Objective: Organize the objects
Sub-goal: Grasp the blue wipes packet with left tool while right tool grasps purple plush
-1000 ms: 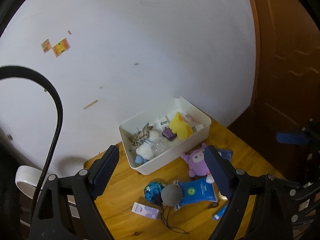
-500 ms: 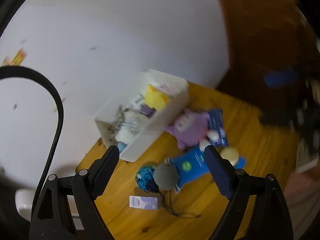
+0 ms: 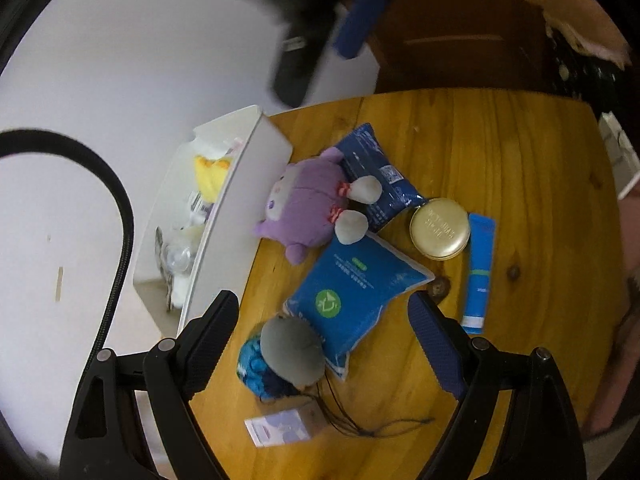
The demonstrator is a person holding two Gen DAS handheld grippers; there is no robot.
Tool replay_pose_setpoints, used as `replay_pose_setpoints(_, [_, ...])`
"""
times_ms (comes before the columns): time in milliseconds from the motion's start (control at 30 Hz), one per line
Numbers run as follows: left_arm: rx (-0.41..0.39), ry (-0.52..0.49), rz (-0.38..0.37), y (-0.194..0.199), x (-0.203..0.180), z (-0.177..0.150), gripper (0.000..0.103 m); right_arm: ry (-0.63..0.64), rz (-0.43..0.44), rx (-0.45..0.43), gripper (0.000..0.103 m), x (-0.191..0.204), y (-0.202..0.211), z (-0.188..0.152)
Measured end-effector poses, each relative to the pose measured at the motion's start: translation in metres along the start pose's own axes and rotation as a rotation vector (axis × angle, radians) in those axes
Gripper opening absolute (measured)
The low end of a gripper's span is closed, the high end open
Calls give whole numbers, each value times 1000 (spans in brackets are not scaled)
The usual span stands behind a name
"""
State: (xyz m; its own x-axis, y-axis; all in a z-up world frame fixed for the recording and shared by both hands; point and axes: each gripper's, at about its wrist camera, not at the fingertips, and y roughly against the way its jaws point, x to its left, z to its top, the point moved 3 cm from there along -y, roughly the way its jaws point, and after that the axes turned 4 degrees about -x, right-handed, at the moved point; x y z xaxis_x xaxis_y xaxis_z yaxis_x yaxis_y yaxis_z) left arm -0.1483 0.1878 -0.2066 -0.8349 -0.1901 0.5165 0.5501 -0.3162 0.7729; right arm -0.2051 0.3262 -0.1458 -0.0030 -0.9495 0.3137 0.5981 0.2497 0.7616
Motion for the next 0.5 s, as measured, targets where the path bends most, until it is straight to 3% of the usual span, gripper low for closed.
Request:
replay_pose_setpoints(333, [32, -88, -45, -42, -9, -1, 89, -150, 120, 182, 73, -20, -89, 29])
replay_pose_setpoints(500, [38, -112, -56, -52, -9, 0, 89, -186, 119, 262, 73, -24, -126, 33])
